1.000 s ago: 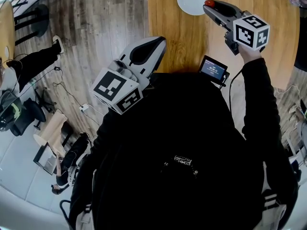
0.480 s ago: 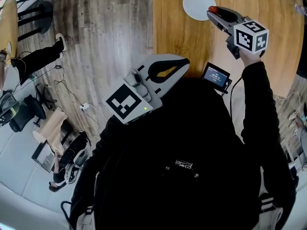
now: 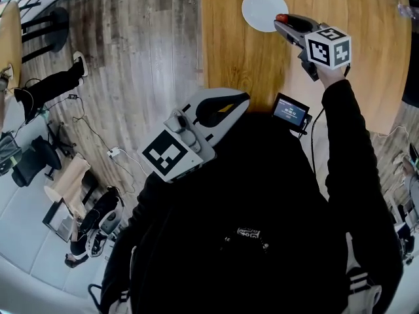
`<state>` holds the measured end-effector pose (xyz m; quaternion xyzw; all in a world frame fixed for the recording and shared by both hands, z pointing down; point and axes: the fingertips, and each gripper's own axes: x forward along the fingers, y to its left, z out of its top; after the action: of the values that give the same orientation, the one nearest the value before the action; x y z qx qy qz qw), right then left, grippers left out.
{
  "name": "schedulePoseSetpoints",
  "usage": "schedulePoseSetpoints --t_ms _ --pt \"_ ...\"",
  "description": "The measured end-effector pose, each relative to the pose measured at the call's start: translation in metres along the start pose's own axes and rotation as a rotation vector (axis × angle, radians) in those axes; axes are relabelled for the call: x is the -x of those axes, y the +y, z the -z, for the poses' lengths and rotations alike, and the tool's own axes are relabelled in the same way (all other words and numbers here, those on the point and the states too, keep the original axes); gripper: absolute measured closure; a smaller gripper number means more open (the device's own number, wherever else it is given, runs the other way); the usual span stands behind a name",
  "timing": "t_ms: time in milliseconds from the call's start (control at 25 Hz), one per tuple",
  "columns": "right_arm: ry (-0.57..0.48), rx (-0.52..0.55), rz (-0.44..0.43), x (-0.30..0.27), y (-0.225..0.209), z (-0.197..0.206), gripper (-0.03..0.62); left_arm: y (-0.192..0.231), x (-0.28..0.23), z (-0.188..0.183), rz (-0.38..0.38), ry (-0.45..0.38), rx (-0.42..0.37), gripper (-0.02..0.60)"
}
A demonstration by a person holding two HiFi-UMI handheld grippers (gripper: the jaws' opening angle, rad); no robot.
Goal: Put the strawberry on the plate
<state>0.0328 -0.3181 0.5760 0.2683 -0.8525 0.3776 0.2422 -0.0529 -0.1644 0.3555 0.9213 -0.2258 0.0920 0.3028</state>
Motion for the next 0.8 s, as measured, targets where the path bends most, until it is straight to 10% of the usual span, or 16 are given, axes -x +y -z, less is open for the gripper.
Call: schedulePoseSetpoints --t_ms 800 --pt "0.210 0.088 0.077 -0.045 -0.046 0.017 0.450 -0.006 0.018 -0.012 -0.085 -0.036 0.063 0.581"
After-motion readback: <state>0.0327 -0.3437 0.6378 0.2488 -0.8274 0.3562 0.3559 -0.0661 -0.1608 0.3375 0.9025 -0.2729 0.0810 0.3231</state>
